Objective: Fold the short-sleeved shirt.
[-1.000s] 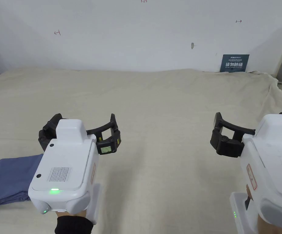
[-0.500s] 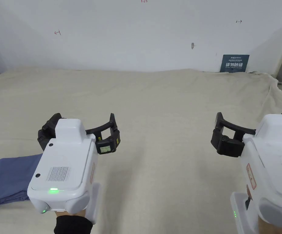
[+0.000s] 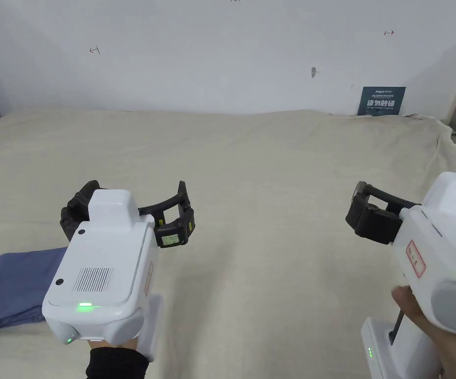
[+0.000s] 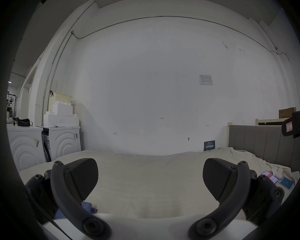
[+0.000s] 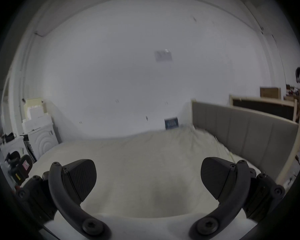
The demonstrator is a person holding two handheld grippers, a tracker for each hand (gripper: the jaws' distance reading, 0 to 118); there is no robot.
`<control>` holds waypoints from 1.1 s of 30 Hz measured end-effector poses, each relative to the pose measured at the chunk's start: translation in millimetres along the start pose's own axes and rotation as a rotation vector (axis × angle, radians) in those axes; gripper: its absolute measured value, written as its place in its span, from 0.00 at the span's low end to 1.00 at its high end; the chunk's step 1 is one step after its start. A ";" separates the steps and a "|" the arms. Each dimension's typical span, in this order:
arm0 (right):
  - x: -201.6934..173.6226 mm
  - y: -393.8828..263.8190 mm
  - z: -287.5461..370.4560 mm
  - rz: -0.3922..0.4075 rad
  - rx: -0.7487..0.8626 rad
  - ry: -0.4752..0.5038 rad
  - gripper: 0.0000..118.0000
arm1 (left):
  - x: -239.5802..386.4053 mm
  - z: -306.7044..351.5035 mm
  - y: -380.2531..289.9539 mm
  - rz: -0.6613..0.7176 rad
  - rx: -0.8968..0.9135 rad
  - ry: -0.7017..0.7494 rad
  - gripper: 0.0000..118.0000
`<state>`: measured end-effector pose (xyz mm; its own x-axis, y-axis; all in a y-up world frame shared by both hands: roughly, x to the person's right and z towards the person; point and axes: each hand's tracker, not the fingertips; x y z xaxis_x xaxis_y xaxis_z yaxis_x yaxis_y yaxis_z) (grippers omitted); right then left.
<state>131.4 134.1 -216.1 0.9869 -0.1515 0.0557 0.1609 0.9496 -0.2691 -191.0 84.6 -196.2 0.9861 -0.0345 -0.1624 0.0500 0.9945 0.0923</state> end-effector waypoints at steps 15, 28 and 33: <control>-0.4 11.6 -13.7 -0.037 -0.259 -0.128 0.99 | -1.0 0.1 2.3 0.004 0.008 -0.003 1.00; -7.3 7.6 -7.7 -0.005 -0.195 -0.102 0.99 | -1.0 0.6 3.1 0.003 0.012 -0.004 1.00; -8.9 4.4 -6.5 0.033 -0.079 -0.082 0.99 | -0.5 0.7 2.9 -0.003 0.011 -0.005 1.00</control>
<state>123.5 137.8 -224.1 0.9878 -0.0944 0.1235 0.1321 0.9285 -0.3470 -191.2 87.4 -195.1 0.9867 -0.0377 -0.1581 0.0543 0.9932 0.1026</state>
